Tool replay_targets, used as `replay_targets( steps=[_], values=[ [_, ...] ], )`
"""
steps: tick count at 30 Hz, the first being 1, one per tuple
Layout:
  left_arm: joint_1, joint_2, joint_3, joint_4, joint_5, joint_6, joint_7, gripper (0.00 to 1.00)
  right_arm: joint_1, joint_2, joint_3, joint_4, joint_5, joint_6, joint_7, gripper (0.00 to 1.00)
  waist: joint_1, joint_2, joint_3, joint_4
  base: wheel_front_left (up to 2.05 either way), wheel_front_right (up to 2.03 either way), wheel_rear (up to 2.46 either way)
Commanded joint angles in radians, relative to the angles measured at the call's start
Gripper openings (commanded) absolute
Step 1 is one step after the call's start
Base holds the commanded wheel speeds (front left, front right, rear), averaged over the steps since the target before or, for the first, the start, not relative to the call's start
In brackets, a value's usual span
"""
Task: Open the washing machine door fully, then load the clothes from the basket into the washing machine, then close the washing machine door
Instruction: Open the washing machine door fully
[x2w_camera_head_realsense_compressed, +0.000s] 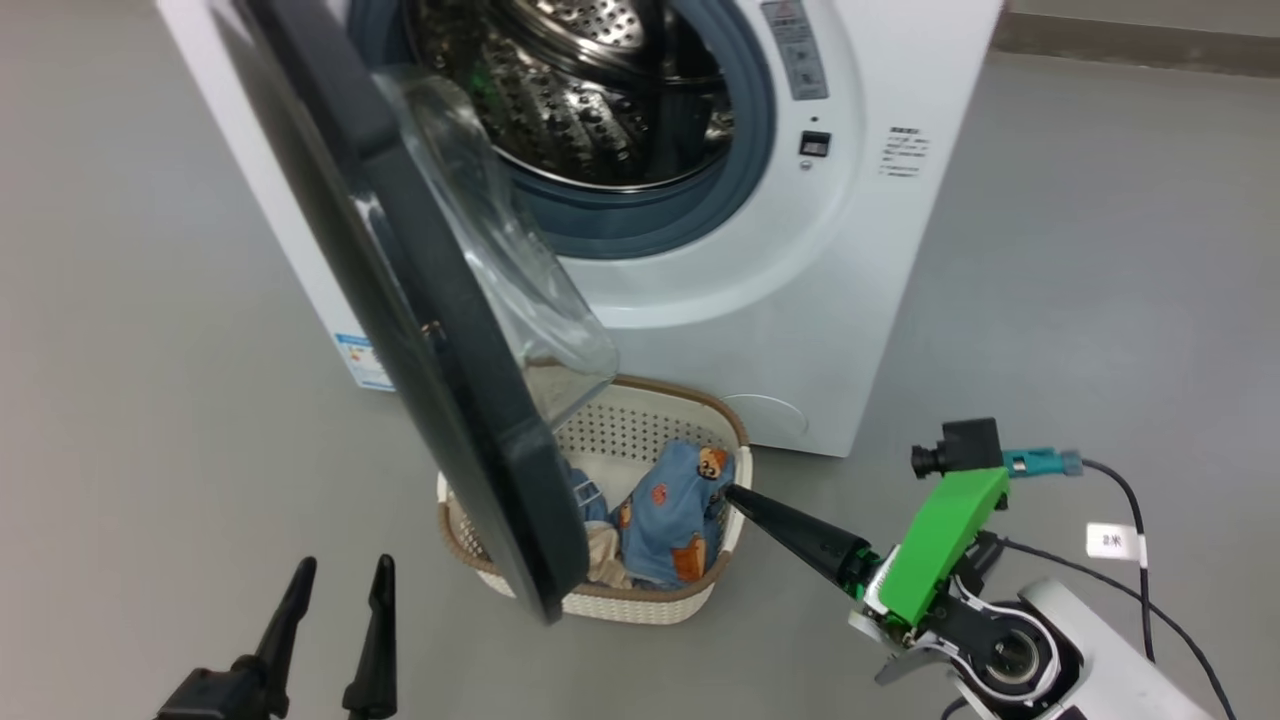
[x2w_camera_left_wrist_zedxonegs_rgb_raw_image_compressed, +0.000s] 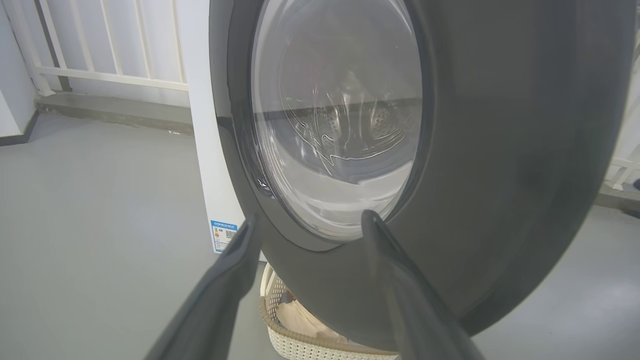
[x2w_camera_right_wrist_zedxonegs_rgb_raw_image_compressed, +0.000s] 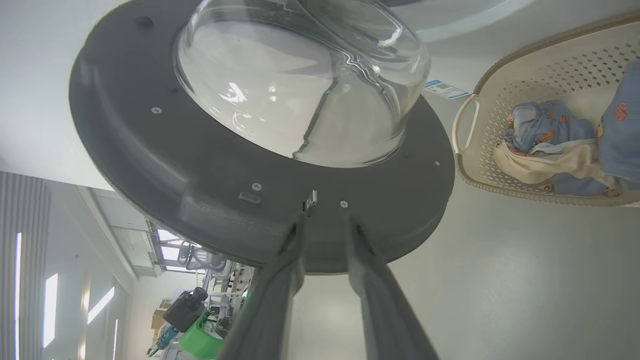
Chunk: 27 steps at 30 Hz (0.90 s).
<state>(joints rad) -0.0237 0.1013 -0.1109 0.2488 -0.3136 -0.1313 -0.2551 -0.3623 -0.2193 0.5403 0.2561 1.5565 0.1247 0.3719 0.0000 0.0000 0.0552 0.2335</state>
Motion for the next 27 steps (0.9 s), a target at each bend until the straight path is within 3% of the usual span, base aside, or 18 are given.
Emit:
replay_targets(
  steps=[1,17,27],
  values=[
    [-0.012,0.015,0.041,-0.031,0.013,0.001,-0.007,1.0,0.008,-0.004,-0.005,-0.025,-0.002,0.006,-0.02,1.0,0.0,0.0,-0.013,-0.036,0.0,0.0,0.0],
    [0.006,0.021,0.095,-0.043,0.022,0.001,-0.007,1.0,0.099,-0.068,-0.04,0.014,-0.048,0.006,-0.217,1.0,0.0,0.0,-0.017,-0.147,0.0,0.0,0.0],
    [0.017,0.018,0.107,-0.042,0.023,0.001,-0.007,1.0,0.117,-0.173,0.063,0.079,-0.178,0.006,-0.51,1.0,0.0,0.0,-0.024,-0.166,0.0,0.0,0.0]
  ],
)
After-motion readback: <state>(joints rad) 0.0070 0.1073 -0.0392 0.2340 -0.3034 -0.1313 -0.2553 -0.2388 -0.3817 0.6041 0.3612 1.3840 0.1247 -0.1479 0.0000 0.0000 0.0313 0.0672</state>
